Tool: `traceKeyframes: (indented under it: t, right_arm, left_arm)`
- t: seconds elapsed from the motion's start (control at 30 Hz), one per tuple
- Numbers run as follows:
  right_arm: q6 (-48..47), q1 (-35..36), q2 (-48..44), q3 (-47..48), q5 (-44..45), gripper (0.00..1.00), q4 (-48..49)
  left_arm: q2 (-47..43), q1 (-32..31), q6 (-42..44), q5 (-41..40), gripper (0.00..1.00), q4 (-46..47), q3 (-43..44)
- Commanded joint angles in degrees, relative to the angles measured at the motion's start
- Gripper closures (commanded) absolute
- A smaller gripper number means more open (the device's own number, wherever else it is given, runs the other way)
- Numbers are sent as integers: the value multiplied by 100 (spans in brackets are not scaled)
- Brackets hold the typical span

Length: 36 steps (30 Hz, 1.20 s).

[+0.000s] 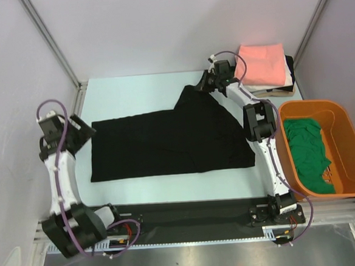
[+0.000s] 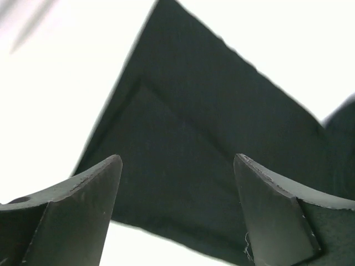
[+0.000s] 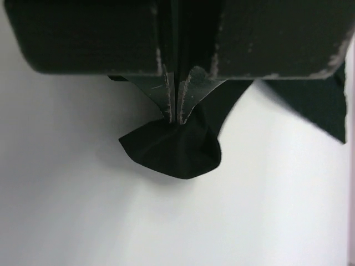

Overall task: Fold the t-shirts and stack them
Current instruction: Fold the tshirt

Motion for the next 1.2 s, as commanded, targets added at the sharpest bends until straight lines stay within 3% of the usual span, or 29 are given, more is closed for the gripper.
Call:
traceKeyframes:
  t: [0.0,0.2,0.43,0.63,0.8,1.17]
  right_arm:
    - [-18,195,-1114,-403,-194,100,147]
    - [-115,660,-2415,-1679,-194,100,534]
    - [105,907,-3390,-3103,-405,100,885]
    - [377,934,-4305,-4526,-528,100,1465]
    - [61,864,-4990,-5370,-511,100,1518]
    - [52,608,-5545,-5644,-634,100,1378]
  left_arm:
    - [1173,-54,138,-551,13,160,948]
    - [3184,-116,-3,-516,16,186,2196]
    - [4855,-186,410,-841,18,-95,3760]
    - [5631,-344,427,-867,25,98,4244]
    - [6027,-590,525,-974,28,63,4456]
    - [6458,-784,621,-1527,33,19,4597]
